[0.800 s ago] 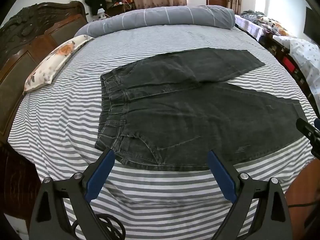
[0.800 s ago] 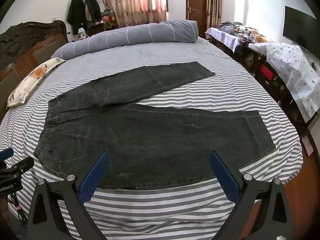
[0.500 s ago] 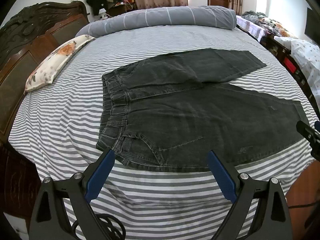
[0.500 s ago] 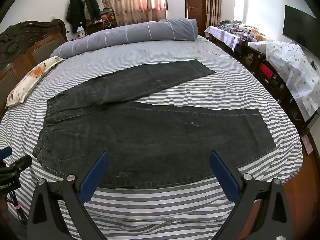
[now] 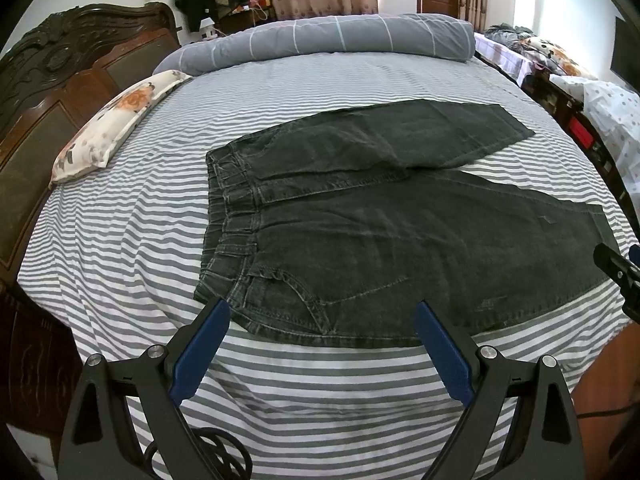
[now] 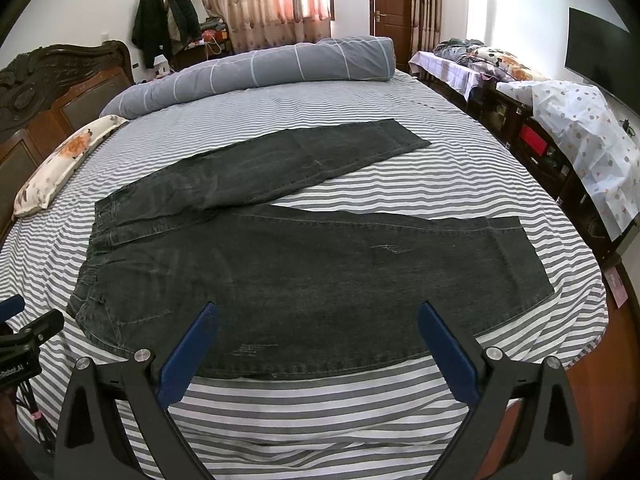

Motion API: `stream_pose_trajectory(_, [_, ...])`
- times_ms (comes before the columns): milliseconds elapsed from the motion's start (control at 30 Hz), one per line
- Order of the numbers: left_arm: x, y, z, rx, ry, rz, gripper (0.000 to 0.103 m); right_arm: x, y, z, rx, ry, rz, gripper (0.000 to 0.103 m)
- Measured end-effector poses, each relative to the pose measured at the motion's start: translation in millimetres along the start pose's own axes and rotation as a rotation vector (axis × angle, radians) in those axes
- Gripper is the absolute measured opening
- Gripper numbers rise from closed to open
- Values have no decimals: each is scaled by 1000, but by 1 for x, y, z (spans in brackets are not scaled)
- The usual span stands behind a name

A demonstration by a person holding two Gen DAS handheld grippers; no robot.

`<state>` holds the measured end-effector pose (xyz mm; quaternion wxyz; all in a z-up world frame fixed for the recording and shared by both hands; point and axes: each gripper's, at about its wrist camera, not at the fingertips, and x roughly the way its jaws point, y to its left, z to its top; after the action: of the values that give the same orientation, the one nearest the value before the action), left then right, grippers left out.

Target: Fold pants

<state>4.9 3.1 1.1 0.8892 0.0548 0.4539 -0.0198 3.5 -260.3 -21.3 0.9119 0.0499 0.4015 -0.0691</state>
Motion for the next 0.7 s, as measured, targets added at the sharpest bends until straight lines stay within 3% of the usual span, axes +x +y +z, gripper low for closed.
stream_pose_trajectory(267, [-2,-1,1,27,-6,35,94,0,-1,1,2,0,1,98])
stream_pose_trajectory(433, [-1,-1,1,5,-2,4,94,0,-1,1,1,0,1,98])
stream_pose_trajectory(700, [-2,-1,3,24,-20,32,94,1,-1,1,4,-1,1,97])
